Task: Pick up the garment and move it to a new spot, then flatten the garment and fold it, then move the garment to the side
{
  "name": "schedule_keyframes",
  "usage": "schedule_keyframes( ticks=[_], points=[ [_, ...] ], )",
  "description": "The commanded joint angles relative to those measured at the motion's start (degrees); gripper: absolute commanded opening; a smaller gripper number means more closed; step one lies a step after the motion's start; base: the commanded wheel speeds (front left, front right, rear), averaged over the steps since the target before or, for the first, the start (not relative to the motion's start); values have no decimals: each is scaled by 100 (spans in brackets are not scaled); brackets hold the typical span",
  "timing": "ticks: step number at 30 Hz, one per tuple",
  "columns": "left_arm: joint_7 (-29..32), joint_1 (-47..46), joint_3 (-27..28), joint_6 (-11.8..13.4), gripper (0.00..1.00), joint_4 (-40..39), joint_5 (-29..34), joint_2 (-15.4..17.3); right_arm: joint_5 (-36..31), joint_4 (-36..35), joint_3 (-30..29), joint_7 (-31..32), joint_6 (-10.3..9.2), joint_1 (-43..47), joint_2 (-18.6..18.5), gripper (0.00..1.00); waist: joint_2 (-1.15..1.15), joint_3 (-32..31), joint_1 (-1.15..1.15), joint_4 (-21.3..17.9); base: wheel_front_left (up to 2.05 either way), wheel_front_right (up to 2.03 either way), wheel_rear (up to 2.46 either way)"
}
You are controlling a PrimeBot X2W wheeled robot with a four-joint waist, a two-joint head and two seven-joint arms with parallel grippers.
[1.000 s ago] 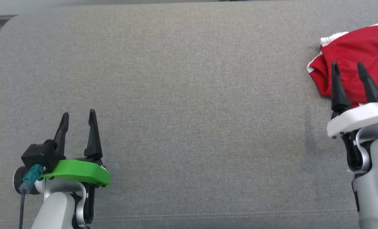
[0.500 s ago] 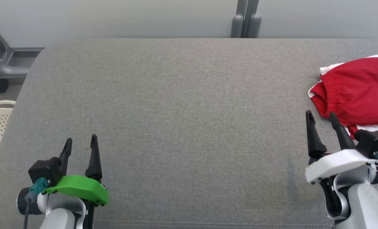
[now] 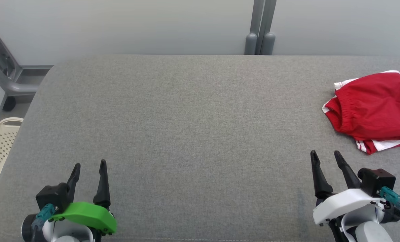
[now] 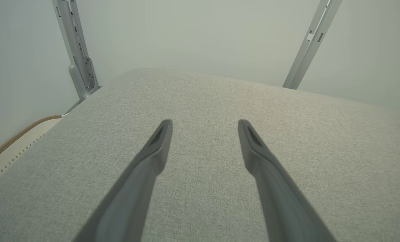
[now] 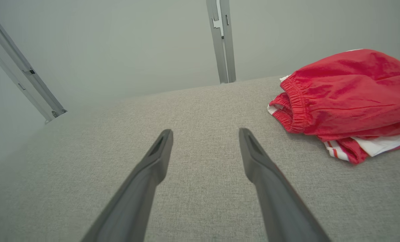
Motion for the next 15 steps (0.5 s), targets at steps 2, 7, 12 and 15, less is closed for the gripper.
schedule_keyframes(
  ticks=[2, 7, 12, 15],
  points=[
    [-42, 127, -14, -26, 100, 22, 19, 48, -32, 53, 7, -66, -3, 87, -11, 100, 0, -55, 0, -64, 0, 0, 0],
    [-125, 352, 19, 14, 100, 1, -26, 53, 4, 149, 77, -162, -3, 98, -12, 100, 0, -139, 0, -242, 0, 0, 0],
    [-164, 496, 38, 72, 100, -69, -65, 36, 35, 207, 126, -216, -3, 96, -10, 100, 0, -167, 0, -319, 0, 0, 0],
    [-137, 545, 16, 104, 100, -133, -64, 42, 47, 238, 171, -230, -3, 95, -9, 100, 0, -179, 0, -340, 0, 0, 0]
  ],
)
